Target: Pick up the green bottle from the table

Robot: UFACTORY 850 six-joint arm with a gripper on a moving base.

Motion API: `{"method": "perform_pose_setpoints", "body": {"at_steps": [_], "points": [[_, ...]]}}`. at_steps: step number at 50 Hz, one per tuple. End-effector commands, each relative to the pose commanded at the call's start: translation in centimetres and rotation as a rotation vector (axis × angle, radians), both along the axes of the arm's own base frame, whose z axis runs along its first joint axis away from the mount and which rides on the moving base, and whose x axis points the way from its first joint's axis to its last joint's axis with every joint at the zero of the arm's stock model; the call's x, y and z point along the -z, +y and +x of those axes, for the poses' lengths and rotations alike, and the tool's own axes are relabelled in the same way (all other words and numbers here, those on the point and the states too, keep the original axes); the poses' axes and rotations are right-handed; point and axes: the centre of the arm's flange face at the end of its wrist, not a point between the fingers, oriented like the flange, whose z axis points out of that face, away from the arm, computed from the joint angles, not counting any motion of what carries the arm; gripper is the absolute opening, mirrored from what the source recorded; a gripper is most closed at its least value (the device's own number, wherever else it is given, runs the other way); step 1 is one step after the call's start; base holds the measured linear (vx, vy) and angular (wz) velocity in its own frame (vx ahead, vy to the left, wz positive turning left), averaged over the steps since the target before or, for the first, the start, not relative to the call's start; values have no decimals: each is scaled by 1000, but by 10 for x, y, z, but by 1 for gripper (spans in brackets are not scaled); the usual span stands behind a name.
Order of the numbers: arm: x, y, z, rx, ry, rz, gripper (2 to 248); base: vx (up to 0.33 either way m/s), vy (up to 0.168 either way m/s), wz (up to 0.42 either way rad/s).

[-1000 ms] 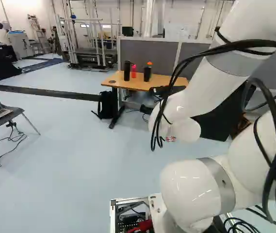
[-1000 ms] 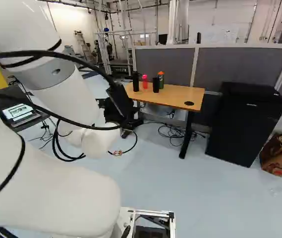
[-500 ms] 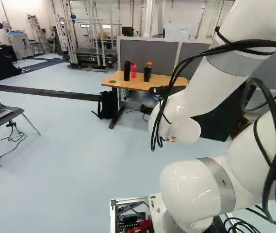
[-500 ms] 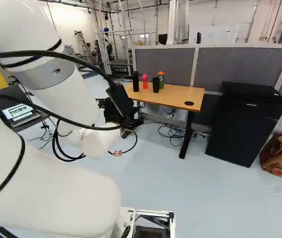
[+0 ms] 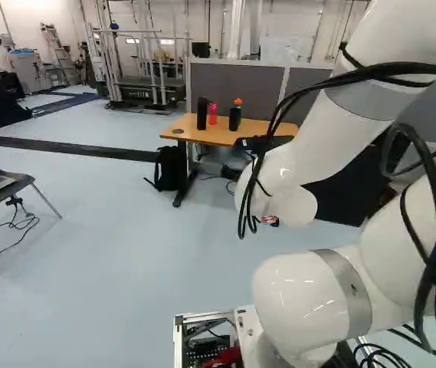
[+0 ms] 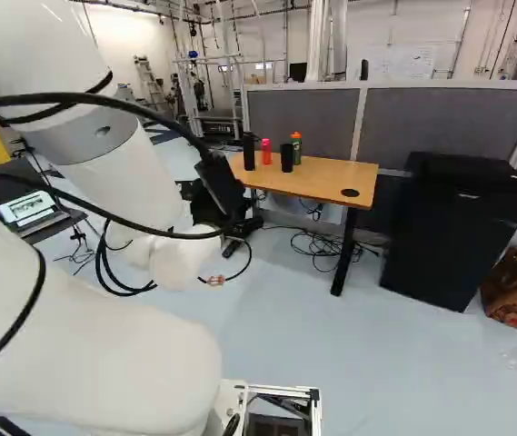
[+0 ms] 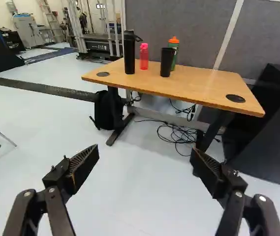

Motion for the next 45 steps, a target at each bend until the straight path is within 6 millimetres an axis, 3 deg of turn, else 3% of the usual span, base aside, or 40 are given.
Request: {"method": "perform_pose_setpoints", "body": {"at_steps": [34,45], "points": [[0,0,0,0,0,0,247,285,57,-41],[0,0,0,0,0,0,247,270,73,-191]]}}
